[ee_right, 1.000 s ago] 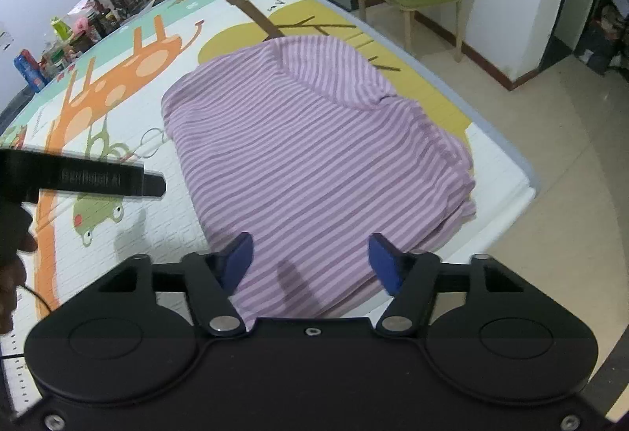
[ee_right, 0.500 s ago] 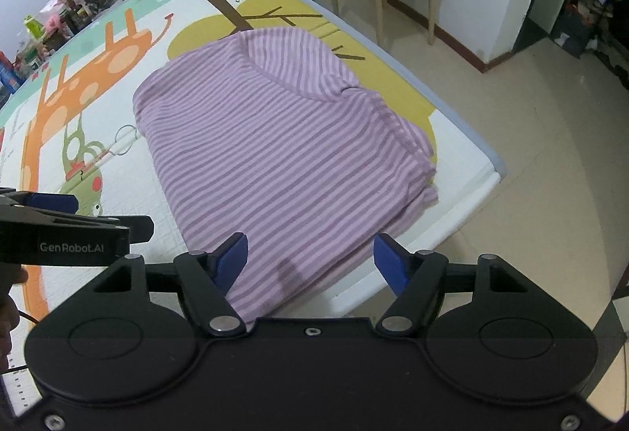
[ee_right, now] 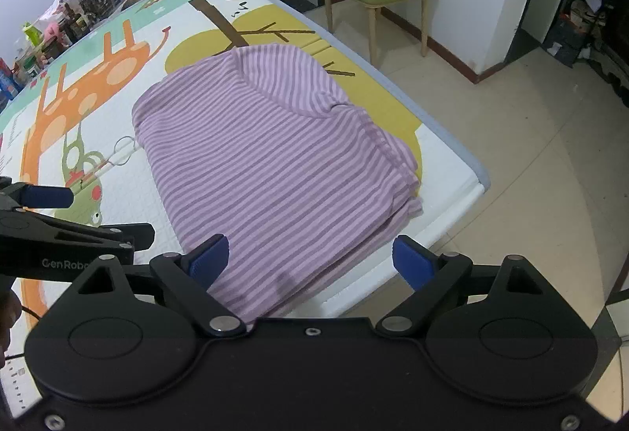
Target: Fold clothes
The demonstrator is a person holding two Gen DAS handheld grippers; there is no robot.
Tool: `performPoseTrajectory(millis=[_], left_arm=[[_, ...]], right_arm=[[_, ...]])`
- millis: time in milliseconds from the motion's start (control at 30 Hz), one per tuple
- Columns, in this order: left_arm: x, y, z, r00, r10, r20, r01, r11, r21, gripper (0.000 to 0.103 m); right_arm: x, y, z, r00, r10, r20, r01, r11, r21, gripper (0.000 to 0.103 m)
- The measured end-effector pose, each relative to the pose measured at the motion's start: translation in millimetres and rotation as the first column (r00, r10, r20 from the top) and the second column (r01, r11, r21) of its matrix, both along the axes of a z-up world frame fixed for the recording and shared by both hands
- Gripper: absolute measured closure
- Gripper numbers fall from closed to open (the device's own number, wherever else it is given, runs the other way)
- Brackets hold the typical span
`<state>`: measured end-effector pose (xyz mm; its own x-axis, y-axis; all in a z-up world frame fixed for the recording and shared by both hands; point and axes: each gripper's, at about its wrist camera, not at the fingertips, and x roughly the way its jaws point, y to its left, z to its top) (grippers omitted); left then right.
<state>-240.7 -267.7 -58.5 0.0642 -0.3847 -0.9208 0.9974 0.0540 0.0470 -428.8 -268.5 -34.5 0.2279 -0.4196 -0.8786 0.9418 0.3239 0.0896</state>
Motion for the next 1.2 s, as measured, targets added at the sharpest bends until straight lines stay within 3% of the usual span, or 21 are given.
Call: performPoseTrajectory(millis=[267,1200], left_arm=[[1,0,-1,0.998,-0.025,-0.056,0.025,1.000,0.006,0.000],[-9,6,3,0.997,-0.077,0.013,0.077,0.997,0.014,0.000]], right_arm=[[-1,4,2,1.000,0.000,-0.008,0.000,1.000,0.007,0.013],[-2,6,7,1.000,0.018,-0.012,-0.017,0.999,0.027,0.012]])
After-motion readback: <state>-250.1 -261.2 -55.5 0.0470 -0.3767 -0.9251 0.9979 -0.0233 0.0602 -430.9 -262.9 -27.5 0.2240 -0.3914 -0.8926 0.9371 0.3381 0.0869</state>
